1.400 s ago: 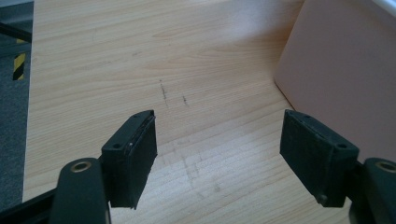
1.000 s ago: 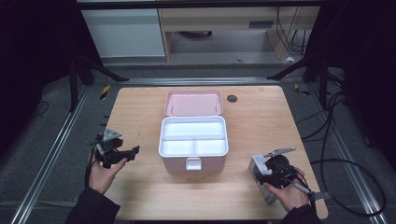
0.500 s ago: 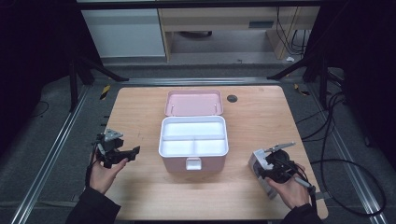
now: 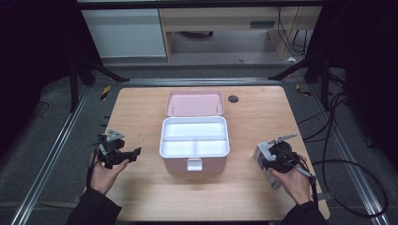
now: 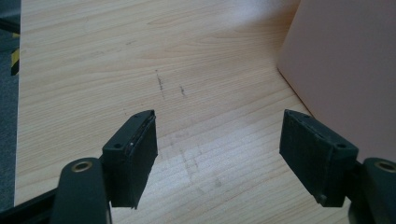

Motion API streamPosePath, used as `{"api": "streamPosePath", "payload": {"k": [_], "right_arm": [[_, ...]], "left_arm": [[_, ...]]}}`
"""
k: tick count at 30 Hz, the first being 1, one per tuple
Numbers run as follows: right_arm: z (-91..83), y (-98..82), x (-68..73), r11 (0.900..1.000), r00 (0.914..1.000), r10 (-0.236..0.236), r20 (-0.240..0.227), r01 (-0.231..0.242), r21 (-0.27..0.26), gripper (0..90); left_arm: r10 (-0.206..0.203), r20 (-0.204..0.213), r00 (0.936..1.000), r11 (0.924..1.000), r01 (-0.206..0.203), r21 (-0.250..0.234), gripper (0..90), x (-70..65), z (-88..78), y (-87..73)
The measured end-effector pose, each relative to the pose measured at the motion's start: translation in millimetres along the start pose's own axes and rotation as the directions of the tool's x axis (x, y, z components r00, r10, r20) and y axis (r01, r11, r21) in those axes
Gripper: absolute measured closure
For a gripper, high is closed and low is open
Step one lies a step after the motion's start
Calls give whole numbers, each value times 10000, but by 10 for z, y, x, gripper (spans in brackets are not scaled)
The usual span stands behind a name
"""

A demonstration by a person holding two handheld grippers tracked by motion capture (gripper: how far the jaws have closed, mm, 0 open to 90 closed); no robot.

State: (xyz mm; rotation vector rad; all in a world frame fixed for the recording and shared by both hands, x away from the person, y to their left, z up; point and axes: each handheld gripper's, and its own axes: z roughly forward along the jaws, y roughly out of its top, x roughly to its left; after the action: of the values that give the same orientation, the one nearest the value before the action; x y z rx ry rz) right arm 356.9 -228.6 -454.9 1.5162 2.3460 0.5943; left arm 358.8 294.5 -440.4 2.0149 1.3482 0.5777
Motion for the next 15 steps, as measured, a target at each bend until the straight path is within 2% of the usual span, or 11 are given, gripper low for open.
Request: {"api": "streamPosePath", "payload": {"k": [2,4,11,15], "right_arm": [[3,-8,5,9999,10000,19,78,-20,137,466],[6,-26,2,9995,10000,51,-22,-51,317,470],[45,-30,-6,9974,9998,205,-79,-199,695,554],[24,-32,-48,9978,9996,254,115,-261,608,560]], "left_arm": [[28,11,10000,10000,-28,0,273,-4,1,1],[22,17,10000,10000,-22,6,273,-3,2,0],[25,10,10000,10000,-25,-14,274,-4,1,2],[28,12,10000,10000,-28,-16,274,-2,-5,2]]}}
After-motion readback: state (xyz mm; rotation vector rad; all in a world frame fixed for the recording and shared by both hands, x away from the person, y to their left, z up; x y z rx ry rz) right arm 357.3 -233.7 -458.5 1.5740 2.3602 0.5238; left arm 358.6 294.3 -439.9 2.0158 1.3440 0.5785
